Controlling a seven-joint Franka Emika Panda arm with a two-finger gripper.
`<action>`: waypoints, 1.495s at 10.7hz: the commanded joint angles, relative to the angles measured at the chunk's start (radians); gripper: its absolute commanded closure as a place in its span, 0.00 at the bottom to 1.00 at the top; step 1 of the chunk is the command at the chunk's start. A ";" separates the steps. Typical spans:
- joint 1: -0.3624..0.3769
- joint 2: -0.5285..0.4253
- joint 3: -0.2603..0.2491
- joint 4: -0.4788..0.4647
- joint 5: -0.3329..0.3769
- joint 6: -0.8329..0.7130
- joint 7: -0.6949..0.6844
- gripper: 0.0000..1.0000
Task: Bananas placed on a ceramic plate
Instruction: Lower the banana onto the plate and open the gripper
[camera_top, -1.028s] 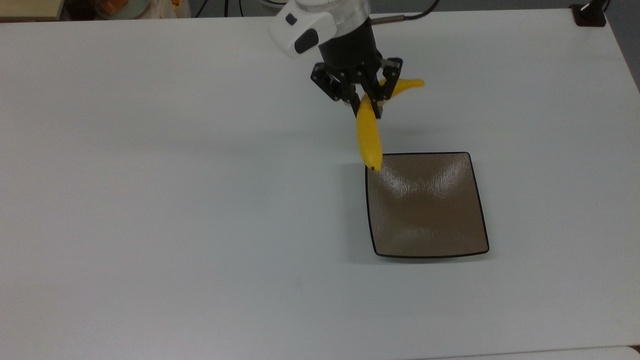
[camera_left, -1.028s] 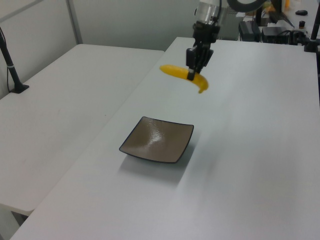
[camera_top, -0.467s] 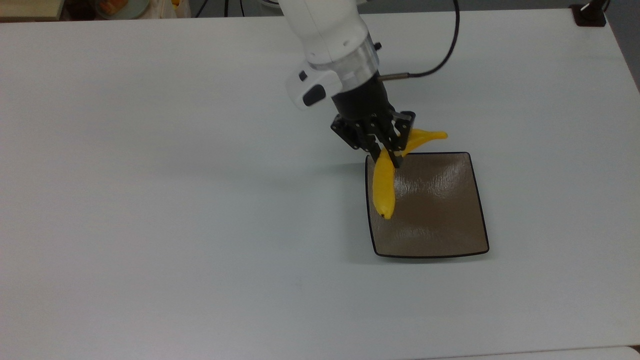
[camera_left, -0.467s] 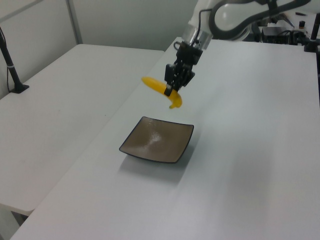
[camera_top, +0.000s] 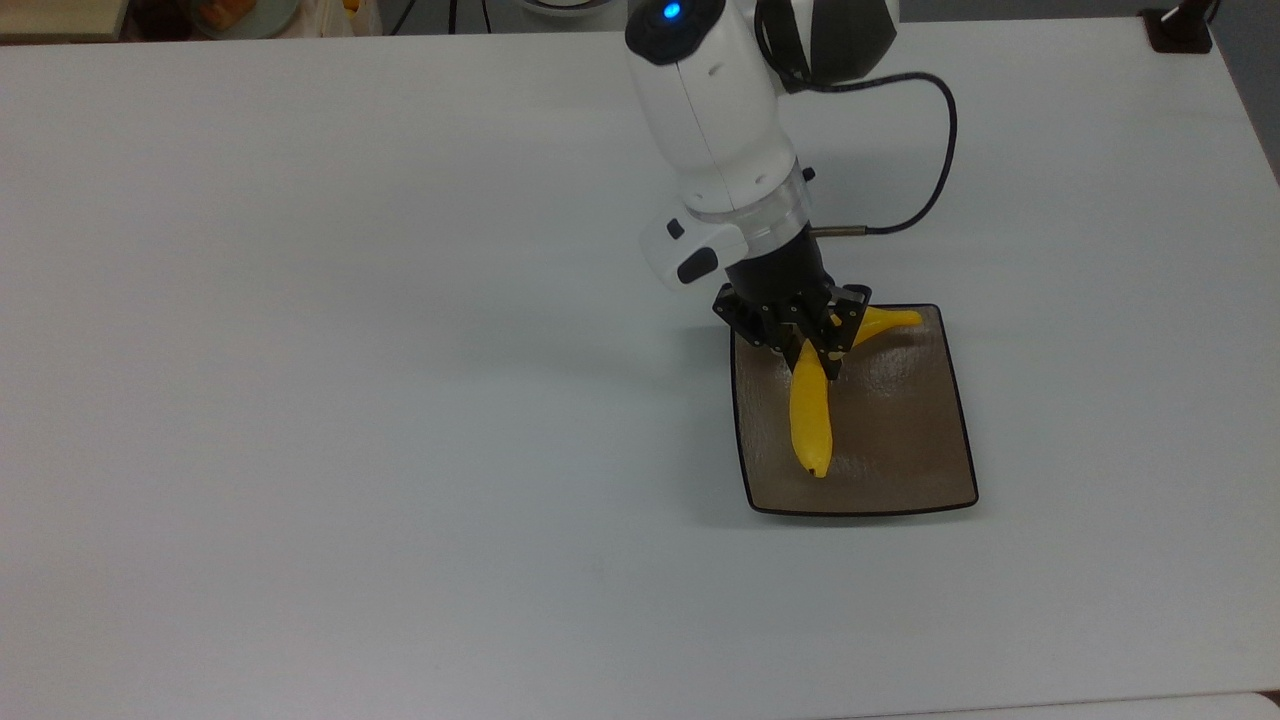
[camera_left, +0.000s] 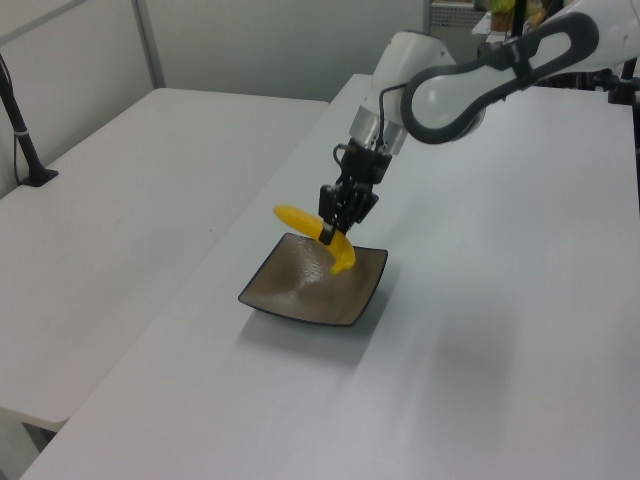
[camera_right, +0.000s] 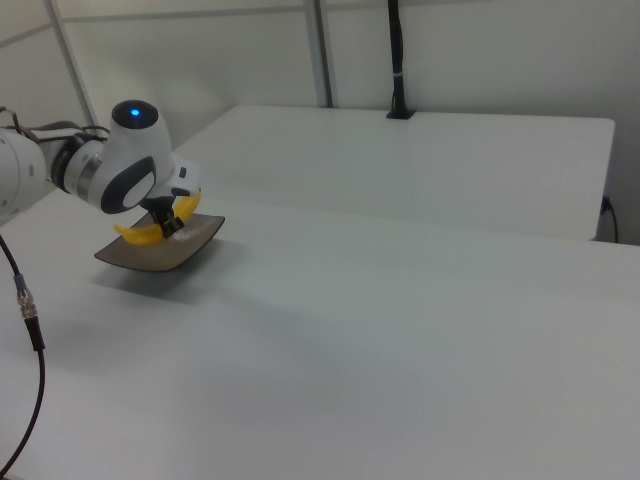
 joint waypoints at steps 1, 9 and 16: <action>0.025 0.048 0.003 0.001 0.009 0.109 0.003 0.99; 0.042 0.085 0.012 0.001 0.011 0.150 0.002 0.15; -0.035 -0.227 0.006 -0.067 -0.287 -0.218 0.013 0.00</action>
